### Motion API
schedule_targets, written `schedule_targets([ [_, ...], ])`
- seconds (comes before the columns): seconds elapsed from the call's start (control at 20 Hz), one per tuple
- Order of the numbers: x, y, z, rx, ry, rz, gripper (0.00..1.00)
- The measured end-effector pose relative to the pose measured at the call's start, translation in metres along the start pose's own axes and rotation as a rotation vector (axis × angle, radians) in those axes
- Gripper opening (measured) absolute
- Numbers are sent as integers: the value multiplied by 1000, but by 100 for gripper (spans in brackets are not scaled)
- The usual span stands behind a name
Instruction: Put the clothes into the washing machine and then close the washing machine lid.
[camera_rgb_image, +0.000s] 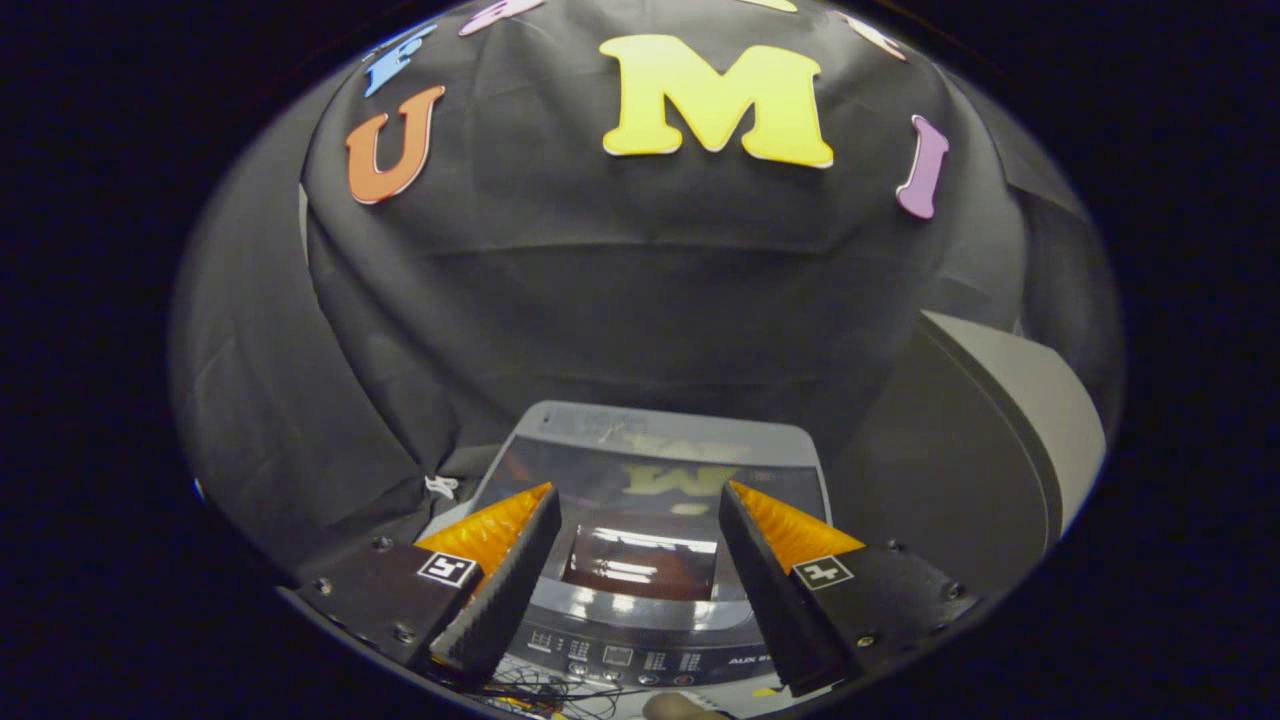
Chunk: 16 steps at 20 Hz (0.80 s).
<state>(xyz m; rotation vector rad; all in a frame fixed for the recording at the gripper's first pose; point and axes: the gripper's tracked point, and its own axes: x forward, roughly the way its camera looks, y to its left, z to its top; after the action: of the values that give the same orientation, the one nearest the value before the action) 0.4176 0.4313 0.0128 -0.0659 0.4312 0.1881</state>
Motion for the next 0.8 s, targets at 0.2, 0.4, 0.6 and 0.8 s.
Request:
schedule_targets([
  [0.2, -1, -4, -14, -3, 42, 1, 100],
  [0.4, -15, -6, -13, -4, 39, 15, 100],
  [0.6, -61, -14, 9, -45, -60, 52, 100],
  [0.8, -131, -37, 48, -92, -236, 88, 100],
])
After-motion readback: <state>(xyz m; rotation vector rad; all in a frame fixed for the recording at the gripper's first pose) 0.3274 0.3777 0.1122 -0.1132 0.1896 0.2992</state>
